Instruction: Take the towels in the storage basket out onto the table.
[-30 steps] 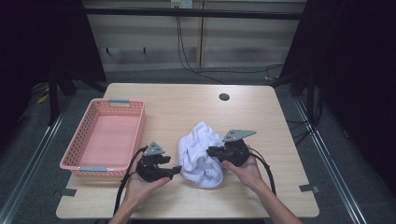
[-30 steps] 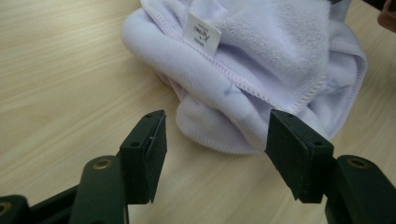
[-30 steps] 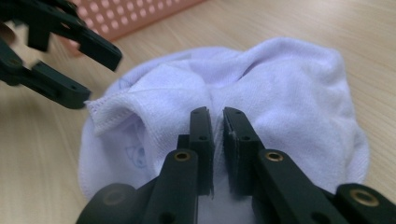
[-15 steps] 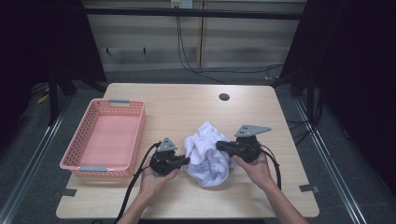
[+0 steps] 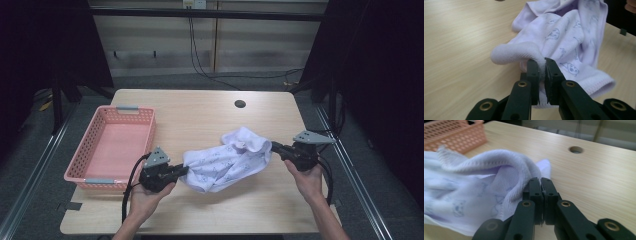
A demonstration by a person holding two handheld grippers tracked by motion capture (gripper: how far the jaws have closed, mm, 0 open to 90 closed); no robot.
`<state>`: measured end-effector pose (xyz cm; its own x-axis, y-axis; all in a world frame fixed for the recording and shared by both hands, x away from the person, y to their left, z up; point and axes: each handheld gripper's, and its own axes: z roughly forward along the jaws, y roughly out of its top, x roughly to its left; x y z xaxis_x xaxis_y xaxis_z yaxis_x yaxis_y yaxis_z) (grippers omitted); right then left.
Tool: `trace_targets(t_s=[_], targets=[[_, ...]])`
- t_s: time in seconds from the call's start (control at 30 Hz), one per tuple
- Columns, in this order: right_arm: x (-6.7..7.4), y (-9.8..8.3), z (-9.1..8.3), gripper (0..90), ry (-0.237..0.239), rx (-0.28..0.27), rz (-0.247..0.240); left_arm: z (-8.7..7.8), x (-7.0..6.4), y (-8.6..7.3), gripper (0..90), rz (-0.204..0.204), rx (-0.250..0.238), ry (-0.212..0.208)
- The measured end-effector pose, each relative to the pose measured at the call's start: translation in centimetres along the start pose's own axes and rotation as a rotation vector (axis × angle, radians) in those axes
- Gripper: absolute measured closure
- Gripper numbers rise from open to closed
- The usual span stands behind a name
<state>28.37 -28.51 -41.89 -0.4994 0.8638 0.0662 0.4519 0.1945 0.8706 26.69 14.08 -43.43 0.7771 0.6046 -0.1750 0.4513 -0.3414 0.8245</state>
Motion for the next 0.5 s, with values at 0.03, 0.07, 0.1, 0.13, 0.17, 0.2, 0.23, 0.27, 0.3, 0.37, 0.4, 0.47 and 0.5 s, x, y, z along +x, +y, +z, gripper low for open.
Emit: trace_targets(t_s=[0.03, 0.07, 0.1, 0.13, 0.17, 0.2, 0.23, 0.27, 0.3, 0.37, 0.4, 0.47, 0.5], targets=[[-0.5, -0.4, 0.0, 88.3, -0.03, 0.027, 0.0, -0.1, -0.2, -0.5, 83.3, 0.008, 0.017, 0.007], [-1.1, -0.9, 0.0, 88.3, -0.046, 0.051, 0.009, -0.2, -0.3, -1.1, 83.0, 0.001, 0.027, -0.008], [-1.7, -1.5, 0.2, 88.3, -0.06, 0.072, 0.017, -0.2, -0.3, -1.5, 82.9, -0.008, 0.031, -0.02], [-2.2, -2.1, 0.3, 88.3, -0.077, 0.09, 0.022, -0.2, -0.4, -1.9, 83.0, -0.006, 0.041, -0.019], [-2.8, -2.7, 0.5, 88.2, -0.103, 0.107, 0.027, -0.1, -0.4, -2.1, 82.8, 0.007, 0.053, -0.03], [-3.4, -3.3, 0.6, 87.5, -0.099, 0.121, 0.042, -0.2, -0.5, -2.2, 80.4, 0.006, 0.056, -0.039], [-3.7, -3.5, 0.7, 85.4, -0.072, 0.12, 0.042, -0.3, -0.4, -2.3, 78.2, 0.009, 0.056, -0.034], [-3.7, -3.7, 0.5, 80.6, -0.073, 0.116, 0.037, -0.4, -0.2, -2.2, 74.3, -0.009, 0.047, -0.038], [-3.5, -3.6, 0.3, 73.8, -0.072, 0.097, 0.041, -0.5, 0.0, -2.1, 67.7, -0.017, 0.038, -0.047], [-2.9, -3.3, -0.1, 61.9, -0.056, 0.064, 0.039, -0.4, 0.4, -1.7, 63.9, -0.03, 0.021, -0.042], [-2.6, -3.1, -0.2, 58.1, -0.05, 0.059, 0.032, -0.3, 0.5, -1.5, 61.3, -0.032, 0.014, -0.043], [-1.8, -2.8, -0.6, 53.0, -0.032, 0.048, 0.028, 0.4, 0.8, -1.2, 56.0, -0.028, 0.015, -0.047], [-1.4, -2.6, -0.8, 51.0, -0.013, 0.035, 0.038, 0.9, 0.9, -1.1, 54.3, -0.019, 0.029, -0.036]])
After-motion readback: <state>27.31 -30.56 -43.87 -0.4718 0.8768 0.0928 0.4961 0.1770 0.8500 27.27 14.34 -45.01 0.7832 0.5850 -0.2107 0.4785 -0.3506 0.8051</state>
